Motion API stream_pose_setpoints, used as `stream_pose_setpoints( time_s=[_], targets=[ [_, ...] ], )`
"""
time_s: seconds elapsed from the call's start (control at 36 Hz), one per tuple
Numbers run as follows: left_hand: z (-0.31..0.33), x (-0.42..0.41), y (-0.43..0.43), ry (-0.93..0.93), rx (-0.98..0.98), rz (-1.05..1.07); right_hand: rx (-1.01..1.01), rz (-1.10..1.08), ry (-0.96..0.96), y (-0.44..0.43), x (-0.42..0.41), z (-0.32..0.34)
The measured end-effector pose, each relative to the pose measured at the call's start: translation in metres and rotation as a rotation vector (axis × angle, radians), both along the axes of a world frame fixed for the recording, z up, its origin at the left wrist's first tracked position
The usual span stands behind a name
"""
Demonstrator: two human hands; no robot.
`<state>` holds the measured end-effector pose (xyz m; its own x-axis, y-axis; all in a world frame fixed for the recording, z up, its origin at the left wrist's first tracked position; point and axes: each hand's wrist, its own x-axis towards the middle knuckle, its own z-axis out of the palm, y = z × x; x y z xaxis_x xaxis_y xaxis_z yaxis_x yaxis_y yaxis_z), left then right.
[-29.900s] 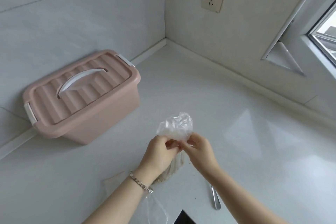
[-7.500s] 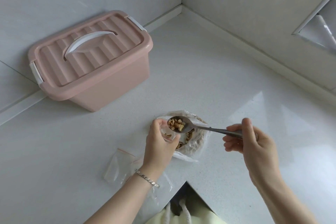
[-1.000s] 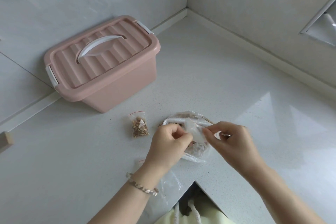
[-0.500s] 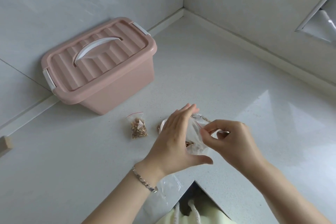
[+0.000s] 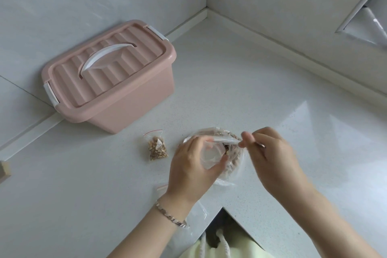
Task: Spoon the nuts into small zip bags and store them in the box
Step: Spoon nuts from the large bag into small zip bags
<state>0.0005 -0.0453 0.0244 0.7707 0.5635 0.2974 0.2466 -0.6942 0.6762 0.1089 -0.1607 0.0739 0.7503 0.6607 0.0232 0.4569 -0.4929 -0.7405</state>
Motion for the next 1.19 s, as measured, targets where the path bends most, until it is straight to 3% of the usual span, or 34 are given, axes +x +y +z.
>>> stream_pose_setpoints(
  time_s=[0.17,0.22,0.31,0.69,0.86,1.19],
  targets=[
    [-0.019,-0.024,0.010,0.293,-0.258,0.110,-0.047,0.009,-0.022,-0.021,0.014,0.007],
    [-0.026,-0.031,0.014,0.346,-0.352,0.130,-0.030,0.003,0.048,-0.027,0.019,0.004],
    [-0.035,-0.039,0.016,0.340,-0.428,0.186,-0.021,-0.012,0.143,-0.032,0.020,-0.008],
    [-0.040,-0.050,0.015,0.271,-0.446,0.273,-0.074,0.042,0.141,-0.043,0.009,-0.090],
    [-0.036,-0.051,0.015,0.324,-0.446,0.254,-0.114,-0.027,0.383,-0.038,0.003,-0.110],
    [-0.030,-0.048,0.011,0.293,-0.418,0.271,0.114,-0.465,1.031,-0.031,-0.007,-0.121]
  ],
)
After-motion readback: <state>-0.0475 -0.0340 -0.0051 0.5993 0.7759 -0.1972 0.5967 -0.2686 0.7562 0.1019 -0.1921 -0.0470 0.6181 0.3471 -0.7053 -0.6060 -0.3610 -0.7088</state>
